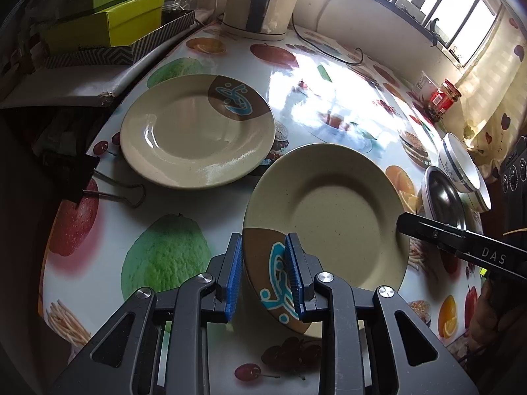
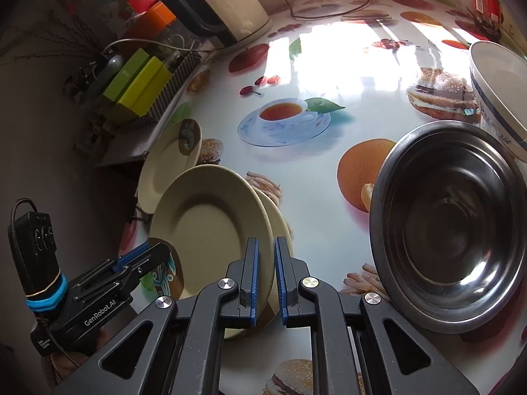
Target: Organize plates and bowls
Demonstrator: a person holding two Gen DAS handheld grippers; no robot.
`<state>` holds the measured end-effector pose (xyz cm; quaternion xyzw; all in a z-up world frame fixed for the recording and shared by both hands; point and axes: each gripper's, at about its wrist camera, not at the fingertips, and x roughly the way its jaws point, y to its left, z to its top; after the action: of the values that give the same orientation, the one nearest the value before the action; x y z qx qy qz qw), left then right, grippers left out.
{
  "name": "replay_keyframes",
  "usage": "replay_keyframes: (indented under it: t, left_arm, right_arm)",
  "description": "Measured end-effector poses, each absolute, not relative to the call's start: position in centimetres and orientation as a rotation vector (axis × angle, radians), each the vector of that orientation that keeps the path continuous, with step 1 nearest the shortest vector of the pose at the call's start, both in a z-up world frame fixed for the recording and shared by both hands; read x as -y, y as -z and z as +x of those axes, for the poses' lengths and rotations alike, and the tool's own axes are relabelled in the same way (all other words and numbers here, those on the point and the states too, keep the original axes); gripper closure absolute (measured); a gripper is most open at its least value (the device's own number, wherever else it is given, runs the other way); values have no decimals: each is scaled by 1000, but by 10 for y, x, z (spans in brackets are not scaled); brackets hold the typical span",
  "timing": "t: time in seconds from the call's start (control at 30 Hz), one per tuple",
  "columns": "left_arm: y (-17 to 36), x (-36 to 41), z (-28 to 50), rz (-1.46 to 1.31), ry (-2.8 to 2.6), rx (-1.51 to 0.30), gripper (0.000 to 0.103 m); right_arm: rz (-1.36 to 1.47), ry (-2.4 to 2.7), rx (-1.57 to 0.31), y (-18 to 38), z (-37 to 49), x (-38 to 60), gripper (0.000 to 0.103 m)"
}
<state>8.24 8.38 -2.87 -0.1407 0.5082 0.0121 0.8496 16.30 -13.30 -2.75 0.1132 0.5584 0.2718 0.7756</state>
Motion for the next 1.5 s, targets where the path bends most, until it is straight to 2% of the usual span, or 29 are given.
replay_keyframes:
  t: [1.3, 1.5]
  left_arm:
    - [34, -86, 81, -321, -28, -1070, 76]
    - [31, -91, 81, -332, -30, -1051, 76]
  right_arm:
    - [220, -556, -1206, 34, 161, 133, 91]
    - [207, -554, -1190, 32, 162, 131, 84]
